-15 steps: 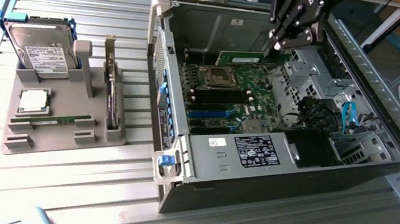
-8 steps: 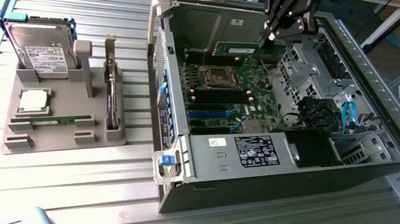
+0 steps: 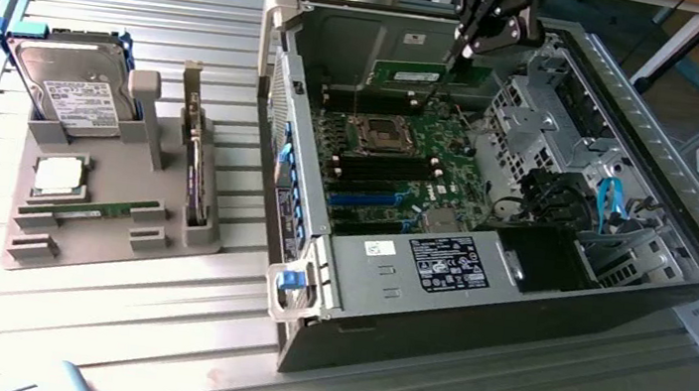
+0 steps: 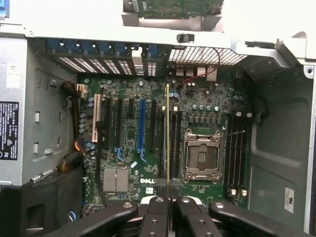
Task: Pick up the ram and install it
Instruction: 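Pick up the ram and move it above insertion slot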
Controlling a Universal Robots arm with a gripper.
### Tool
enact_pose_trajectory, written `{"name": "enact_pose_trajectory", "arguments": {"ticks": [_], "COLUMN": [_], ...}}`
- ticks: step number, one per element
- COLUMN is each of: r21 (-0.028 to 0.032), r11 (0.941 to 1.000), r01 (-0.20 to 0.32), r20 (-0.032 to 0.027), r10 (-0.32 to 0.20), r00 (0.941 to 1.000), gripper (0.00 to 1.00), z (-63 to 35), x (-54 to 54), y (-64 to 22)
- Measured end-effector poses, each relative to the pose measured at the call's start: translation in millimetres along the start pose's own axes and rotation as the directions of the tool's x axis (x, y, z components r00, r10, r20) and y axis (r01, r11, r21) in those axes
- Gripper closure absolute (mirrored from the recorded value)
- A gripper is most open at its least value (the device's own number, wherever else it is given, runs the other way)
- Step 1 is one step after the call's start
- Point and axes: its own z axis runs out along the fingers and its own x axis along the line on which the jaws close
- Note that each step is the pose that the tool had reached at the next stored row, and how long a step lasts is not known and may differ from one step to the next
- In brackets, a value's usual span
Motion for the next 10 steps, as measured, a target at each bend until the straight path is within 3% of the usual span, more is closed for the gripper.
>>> {"name": "enact_pose_trajectory", "arguments": {"ticks": [5, 10], "r21": [0.0001, 0.0001], "r11": [1.0, 1.0], "r01": [0.0, 0.0], "r20": [0.0002, 0.0011], "r10": [0.0, 0.0], "r00": [1.0, 1.0], "gripper": [0.88, 0.88], "z": [1.5, 12.8], "x": [0.0, 0.4], "y": [0.0, -0.3]}}
